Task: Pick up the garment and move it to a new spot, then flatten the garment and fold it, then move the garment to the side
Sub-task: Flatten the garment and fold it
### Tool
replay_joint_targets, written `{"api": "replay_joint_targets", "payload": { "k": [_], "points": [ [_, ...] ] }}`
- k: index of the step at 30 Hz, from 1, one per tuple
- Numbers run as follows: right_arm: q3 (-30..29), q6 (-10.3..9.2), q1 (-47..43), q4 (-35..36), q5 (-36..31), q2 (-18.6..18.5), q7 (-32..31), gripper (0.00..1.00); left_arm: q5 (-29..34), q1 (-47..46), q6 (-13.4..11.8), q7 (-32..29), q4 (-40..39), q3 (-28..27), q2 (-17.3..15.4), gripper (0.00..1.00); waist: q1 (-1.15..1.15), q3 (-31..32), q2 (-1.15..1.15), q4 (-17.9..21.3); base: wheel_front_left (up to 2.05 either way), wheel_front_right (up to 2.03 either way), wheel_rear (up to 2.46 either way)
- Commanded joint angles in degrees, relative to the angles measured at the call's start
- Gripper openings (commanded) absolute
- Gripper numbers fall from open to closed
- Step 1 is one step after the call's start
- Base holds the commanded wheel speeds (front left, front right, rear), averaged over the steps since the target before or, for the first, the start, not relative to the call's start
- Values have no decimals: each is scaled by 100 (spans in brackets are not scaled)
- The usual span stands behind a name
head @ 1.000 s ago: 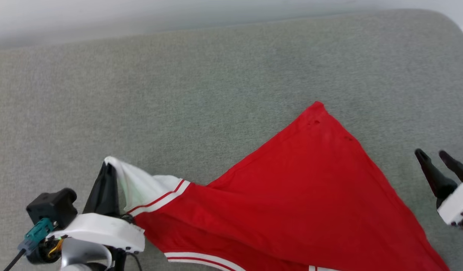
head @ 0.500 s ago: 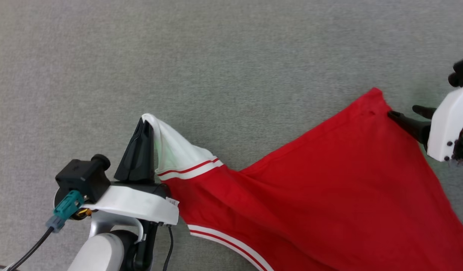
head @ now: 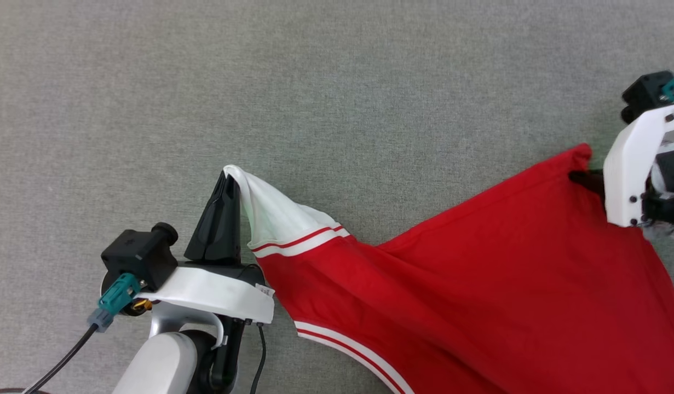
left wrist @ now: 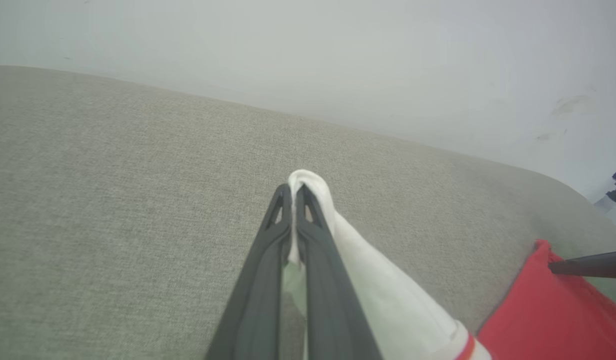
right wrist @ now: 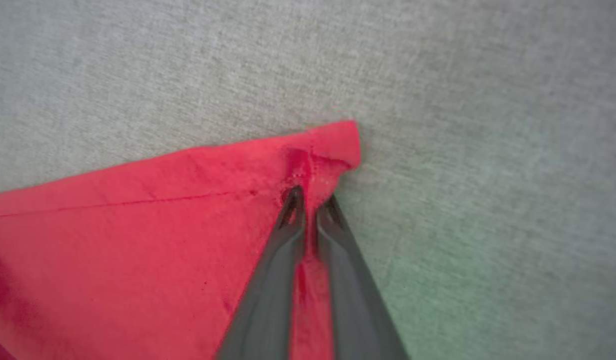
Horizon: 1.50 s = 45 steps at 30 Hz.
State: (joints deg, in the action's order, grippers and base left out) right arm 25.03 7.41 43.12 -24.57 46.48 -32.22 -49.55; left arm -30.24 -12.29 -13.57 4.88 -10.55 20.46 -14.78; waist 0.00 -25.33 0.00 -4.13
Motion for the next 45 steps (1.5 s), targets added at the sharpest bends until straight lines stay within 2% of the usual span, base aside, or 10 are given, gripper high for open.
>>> {"api": "replay_joint_targets", "payload": {
  "k": [1,6,12,19,27,30,35,45],
  "points": [
    [258,14,-310,-160,-51,162,102,0,-34,-22,35,48,43,-13,-1,0,0,94,0,-2,0,0,0],
    [238,7,-141,-157,-306,42,873,0,-130,-71,95,44,217,-122,-102,0,0,456,0,112,0,0,0],
    [93,7,-160,-301,-503,162,1679,0,-297,-400,239,52,649,-387,-277,0,0,1070,0,432,0,0,0],
    [51,6,75,-490,-585,327,2337,0,-682,-1350,581,-36,1653,-733,-406,0,0,1606,0,781,0,0,0],
    [0,6,735,-822,-751,454,2773,0,-712,-2714,788,-218,2771,-793,-488,0,0,1665,0,948,0,0,0],
    [-41,6,1307,-996,-814,451,3013,0,-601,-3634,899,-326,3355,-692,-531,0,0,1542,0,985,0,0,0],
    [-78,6,2168,-1055,-829,324,3246,0,-477,-4820,1013,-343,3822,-656,-550,0,0,1077,0,1012,0,0,0],
    [-259,5,3843,-998,-953,72,3888,0,-90,-7207,1065,-282,4202,-617,-764,0,0,-183,0,1104,0,0,0]
  ]
}}
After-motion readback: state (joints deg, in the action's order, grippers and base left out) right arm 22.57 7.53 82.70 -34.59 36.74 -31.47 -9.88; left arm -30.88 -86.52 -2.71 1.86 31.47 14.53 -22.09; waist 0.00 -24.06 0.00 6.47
